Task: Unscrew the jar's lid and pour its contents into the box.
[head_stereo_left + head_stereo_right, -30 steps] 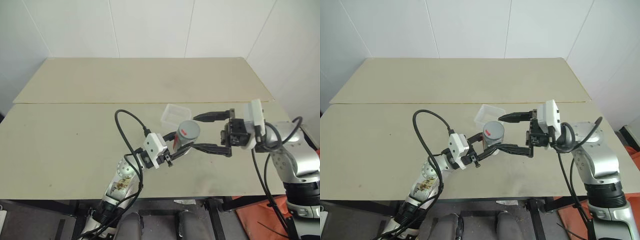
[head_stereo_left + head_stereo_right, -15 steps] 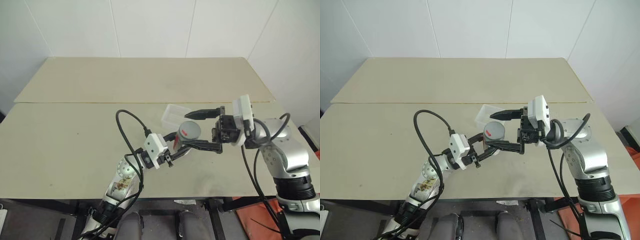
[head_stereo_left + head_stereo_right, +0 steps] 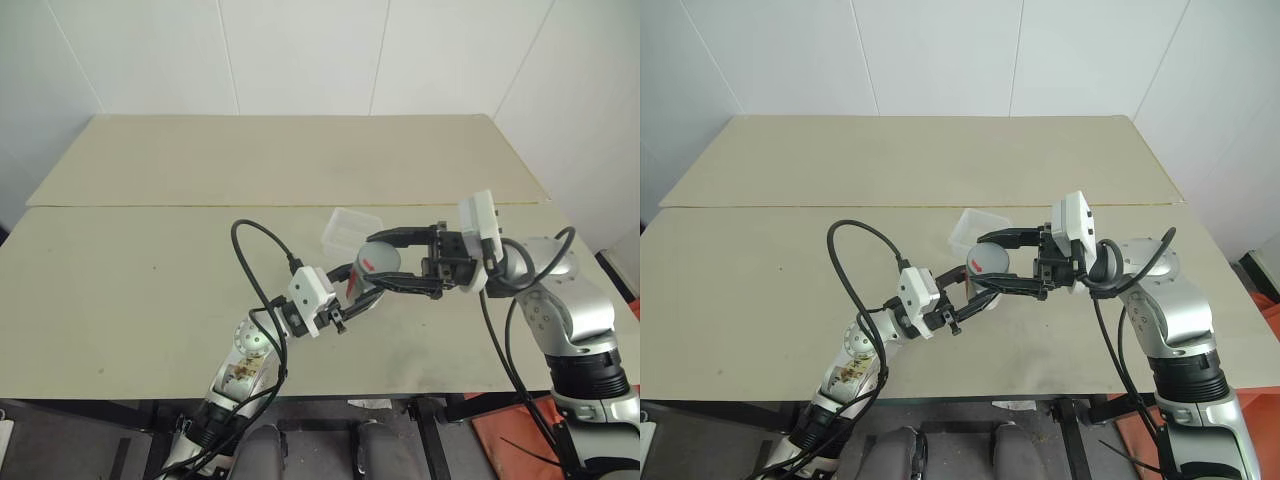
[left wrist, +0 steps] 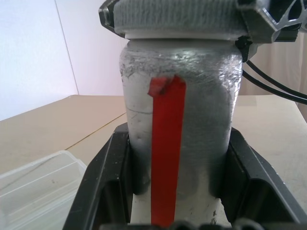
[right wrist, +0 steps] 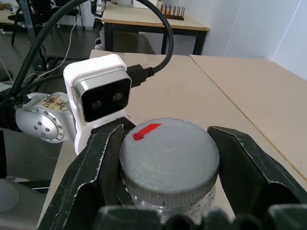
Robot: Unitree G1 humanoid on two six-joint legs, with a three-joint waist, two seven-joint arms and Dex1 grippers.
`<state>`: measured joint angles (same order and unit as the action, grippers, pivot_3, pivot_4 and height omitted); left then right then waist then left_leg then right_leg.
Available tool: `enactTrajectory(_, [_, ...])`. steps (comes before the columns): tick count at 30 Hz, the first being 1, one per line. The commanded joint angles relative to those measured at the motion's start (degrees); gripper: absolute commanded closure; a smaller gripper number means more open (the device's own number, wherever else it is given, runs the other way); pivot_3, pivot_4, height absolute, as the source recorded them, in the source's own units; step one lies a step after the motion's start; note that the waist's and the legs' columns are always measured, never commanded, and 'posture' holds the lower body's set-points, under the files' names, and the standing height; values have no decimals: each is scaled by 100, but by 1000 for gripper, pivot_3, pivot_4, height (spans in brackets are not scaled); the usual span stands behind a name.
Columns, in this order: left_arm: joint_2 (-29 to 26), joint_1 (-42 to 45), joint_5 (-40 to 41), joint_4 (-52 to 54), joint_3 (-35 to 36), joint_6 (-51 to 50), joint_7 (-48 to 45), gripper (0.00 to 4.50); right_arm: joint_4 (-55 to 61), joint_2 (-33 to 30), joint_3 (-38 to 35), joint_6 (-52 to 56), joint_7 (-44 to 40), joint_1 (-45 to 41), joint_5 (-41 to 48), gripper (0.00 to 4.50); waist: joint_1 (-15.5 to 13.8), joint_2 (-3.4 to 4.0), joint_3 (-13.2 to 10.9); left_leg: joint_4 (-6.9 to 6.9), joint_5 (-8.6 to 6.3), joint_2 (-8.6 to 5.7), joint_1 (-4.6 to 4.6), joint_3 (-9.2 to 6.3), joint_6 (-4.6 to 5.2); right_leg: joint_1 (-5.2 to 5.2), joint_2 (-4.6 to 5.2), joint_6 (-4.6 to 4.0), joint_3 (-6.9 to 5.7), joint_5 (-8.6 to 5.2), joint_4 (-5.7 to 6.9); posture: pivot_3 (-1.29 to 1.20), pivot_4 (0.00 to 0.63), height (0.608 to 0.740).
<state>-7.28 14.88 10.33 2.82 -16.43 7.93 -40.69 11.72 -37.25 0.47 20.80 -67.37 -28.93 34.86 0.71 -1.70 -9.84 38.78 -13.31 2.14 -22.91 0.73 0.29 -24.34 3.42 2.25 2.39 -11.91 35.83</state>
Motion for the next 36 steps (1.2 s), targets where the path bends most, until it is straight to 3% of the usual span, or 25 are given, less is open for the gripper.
enactTrajectory(1, [16, 5, 6, 93, -41, 215, -29, 2552, 174, 56, -383, 210, 178, -139, 410, 1744, -1, 0, 0, 0, 0, 0, 0, 0, 0, 0, 0, 0, 0, 0, 0, 0, 150, 740])
enactTrajectory(10, [4, -6, 7, 89, -44, 258, -1, 2552, -1, 152, -1027, 1063, 810, -295, 1293, 1744, -1, 0, 0, 0, 0, 1, -1, -1, 0, 0, 0, -1, -1, 0, -1, 0, 150, 740])
enactTrajectory(14, [-8, -15, 8, 137, 0, 239, 51, 2552, -190, -9, -952, 508, 1481, -120, 196, 1744, -2, 0, 0, 0, 0, 0, -3, 0, 0, 0, 1, 0, 0, 1, -1, 0, 150, 740])
enactTrajectory(17, [-37, 1, -8, 159, 78, 199, 134, 2552, -462, -122, -773, 824, 2386, -112, -591, 1744, -1, 1, 0, 1, 0, -2, -3, 1, 0, -1, 1, 1, 1, 0, -1, 0, 150, 740])
enactTrajectory(22, [-101, 125, -88, 85, 270, 80, 376, 2552, -647, -354, -45, 1496, 3170, 245, -1732, 1744, -1, 1, 0, -3, 0, 0, -3, 1, 0, -3, 0, -2, 1, 0, -1, 0, 150, 740])
enactTrajectory(29, [-258, 484, -67, -134, 618, -34, 483, 2552, -650, -314, 549, 2560, 3513, 529, -2250, 1744, 11, 1, 0, 0, 0, -2, -7, 2, 0, -6, 1, 0, 4, 2, -1, 0, 150, 740])
enactTrajectory(30, [-275, 525, -58, -151, 663, -43, 490, 2552, -654, -290, 522, 2652, 3529, 543, -2241, 1040, 7, 1, 0, 0, 0, -2, -6, 1, 0, -5, 1, 0, 4, 2, -1, 0, 150, 740])
enactTrajectory(33, [-317, 614, -40, -206, 768, -64, 503, 2552, -597, -229, 414, 2809, 3547, 559, -2193, 219, 4, 0, 0, 0, 0, -3, -3, 1, 0, -1, 1, 2, 2, 1, -2, 0, 150, 740])
enactTrajectory(34, [-343, 658, -44, -231, 808, -82, 512, 2552, -526, -229, 368, 2824, 3557, 557, -2191, 9, 2, 0, 0, 0, 0, -2, -3, 1, 0, 1, 1, 2, 1, 1, -3, 0, 150, 740])
enactTrajectory(36, [-417, 768, -68, -299, 886, -111, 518, 2552, -309, -204, 189, 2679, 3538, 587, -2125, 9, 0, 0, 0, -1, 0, -3, -4, 0, 0, 0, 1, 2, 1, 1, -4, 0, 150, 740])
